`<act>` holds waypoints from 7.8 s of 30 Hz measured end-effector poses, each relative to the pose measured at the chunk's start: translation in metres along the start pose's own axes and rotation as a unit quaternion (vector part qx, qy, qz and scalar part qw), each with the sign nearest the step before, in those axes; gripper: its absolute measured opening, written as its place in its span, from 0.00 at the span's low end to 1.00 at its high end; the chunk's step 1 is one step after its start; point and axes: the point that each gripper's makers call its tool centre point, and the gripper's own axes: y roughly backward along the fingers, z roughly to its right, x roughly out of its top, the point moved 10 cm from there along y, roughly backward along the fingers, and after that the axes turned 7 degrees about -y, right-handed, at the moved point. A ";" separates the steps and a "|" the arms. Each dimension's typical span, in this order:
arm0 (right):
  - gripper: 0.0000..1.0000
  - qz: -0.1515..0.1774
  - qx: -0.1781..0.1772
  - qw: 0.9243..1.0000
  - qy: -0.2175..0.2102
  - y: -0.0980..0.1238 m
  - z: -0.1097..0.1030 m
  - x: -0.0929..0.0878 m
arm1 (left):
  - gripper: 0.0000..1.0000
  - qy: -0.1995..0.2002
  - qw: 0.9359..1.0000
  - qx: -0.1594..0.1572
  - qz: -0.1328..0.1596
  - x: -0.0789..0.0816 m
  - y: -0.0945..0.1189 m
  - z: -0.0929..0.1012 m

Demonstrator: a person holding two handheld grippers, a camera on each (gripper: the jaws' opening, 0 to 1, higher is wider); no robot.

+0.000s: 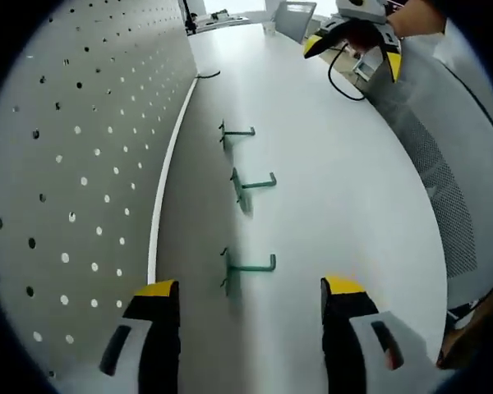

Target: Insert the hook assembly into the mounting plate slot until the hook locks in place.

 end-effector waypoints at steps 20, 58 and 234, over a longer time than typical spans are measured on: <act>0.77 0.004 -0.001 1.000 -0.007 0.000 0.002 0.000 | 0.63 0.006 0.999 -0.030 -0.013 0.000 -0.014 -0.003; 0.72 0.007 0.001 1.000 -0.020 0.000 0.002 0.001 | 0.29 0.070 0.997 -0.020 -0.017 -0.005 -0.013 -0.007; 0.72 0.089 0.001 0.996 -0.003 0.005 -0.012 0.040 | 0.01 0.300 0.768 0.328 0.461 0.068 0.115 0.118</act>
